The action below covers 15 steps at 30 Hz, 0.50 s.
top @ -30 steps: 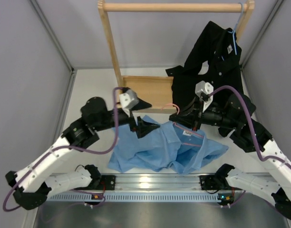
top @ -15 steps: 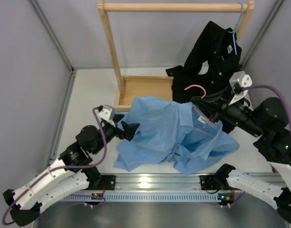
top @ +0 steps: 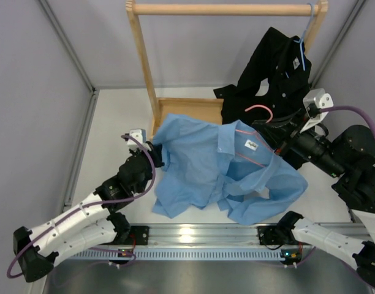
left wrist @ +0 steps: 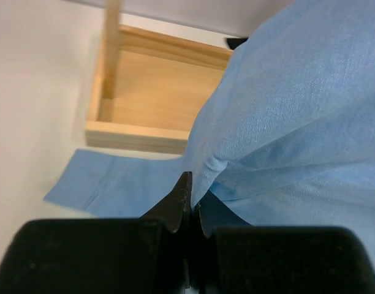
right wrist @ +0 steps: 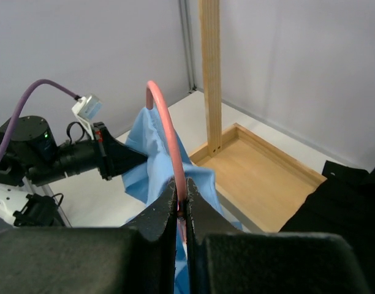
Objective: Place the shirt on the hanger
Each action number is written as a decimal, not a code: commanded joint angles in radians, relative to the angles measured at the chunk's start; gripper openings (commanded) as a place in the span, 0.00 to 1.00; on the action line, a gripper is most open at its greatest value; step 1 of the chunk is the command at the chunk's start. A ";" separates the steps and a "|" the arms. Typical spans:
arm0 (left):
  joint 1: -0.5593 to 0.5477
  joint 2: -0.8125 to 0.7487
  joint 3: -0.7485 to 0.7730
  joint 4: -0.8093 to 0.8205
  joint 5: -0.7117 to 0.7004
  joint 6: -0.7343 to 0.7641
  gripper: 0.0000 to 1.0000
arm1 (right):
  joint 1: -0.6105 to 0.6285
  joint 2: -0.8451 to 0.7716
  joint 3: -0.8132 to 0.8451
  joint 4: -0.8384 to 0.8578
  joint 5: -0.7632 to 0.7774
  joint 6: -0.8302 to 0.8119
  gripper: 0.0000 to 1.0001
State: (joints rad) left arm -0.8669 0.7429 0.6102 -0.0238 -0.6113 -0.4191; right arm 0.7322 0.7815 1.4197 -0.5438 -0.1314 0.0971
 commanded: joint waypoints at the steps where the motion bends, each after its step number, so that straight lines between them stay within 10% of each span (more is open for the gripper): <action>1: 0.009 0.003 0.011 -0.105 -0.330 -0.222 0.00 | 0.004 -0.016 0.004 0.031 0.102 0.010 0.00; 8: 0.011 -0.010 -0.030 -0.041 -0.239 -0.228 0.03 | 0.003 0.008 0.002 0.033 0.087 0.016 0.00; 11: 0.011 -0.016 -0.009 -0.021 -0.159 -0.187 0.33 | 0.004 0.022 0.005 0.035 0.079 0.016 0.00; 15: 0.011 -0.053 0.066 -0.021 0.035 -0.048 0.98 | 0.003 0.024 -0.001 0.036 0.093 0.007 0.00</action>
State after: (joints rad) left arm -0.8593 0.7322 0.5957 -0.0875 -0.7296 -0.5682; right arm 0.7322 0.8074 1.4139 -0.5495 -0.0635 0.1074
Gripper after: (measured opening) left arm 0.881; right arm 0.019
